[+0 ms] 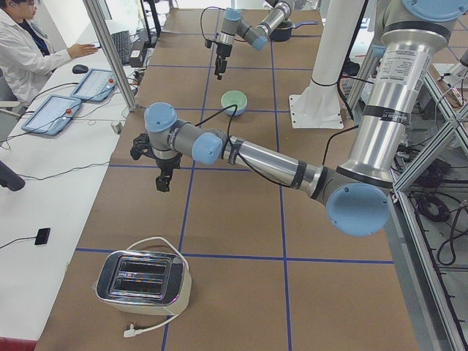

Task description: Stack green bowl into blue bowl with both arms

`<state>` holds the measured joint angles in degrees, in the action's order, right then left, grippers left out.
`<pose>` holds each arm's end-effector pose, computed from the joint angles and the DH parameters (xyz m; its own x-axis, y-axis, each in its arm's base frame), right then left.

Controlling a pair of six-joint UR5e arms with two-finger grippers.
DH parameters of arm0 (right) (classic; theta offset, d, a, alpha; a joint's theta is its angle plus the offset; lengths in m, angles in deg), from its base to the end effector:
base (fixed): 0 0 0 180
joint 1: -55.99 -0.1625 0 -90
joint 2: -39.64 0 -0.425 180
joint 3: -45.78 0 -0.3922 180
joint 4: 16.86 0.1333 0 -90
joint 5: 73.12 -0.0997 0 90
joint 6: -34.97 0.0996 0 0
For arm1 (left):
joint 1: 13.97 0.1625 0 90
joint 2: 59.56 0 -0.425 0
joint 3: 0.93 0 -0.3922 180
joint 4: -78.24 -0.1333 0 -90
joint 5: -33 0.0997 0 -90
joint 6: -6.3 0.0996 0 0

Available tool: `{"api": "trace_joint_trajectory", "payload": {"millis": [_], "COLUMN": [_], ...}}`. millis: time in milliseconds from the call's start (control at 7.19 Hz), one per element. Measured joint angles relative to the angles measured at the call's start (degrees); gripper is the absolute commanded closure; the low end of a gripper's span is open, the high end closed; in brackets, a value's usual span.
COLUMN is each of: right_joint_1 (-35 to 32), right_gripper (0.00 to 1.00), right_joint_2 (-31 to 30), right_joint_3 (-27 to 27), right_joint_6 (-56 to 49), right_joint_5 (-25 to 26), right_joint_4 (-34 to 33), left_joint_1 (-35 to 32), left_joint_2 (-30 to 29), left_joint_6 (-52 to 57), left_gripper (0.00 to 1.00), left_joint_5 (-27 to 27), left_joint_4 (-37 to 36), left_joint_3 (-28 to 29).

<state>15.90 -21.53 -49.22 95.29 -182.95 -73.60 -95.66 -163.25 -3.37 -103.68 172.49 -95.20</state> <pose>-0.4377 -0.4985 0.2611 0.4403 -0.2382 0.8657 -0.1712 0.9242 0.3414 0.0253 -0.5944 0.4801 0.6525 0.2121 -0.7275 -0.0245 0.9654 0.2595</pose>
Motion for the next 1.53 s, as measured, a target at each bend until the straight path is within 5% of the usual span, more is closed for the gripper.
{"api": "trace_joint_trajectory", "payload": {"millis": [556,1113,1530], "right_joint_1": [-14.0,-33.2,-39.7], "right_gripper": [0.00,0.00,0.00], "right_joint_2": [-10.4,-20.7,-29.7], "right_joint_3": [-5.4,-12.2,-12.1], "right_joint_6": [-11.7,-33.0,-43.7], "right_joint_5": [-3.6,-11.9,-18.7], "right_joint_4": [-11.3,-32.9,-35.9], "left_joint_1": [-5.3,-8.1,-8.7], "left_joint_2": [0.0,2.0,4.3], "left_joint_6": [7.5,15.2,17.7], "left_gripper": [0.00,0.00,0.00], "left_joint_5": [-1.8,-2.4,-1.9], "left_joint_4": [-1.0,-6.6,-10.0], "left_joint_3": [5.7,5.2,5.7]}}
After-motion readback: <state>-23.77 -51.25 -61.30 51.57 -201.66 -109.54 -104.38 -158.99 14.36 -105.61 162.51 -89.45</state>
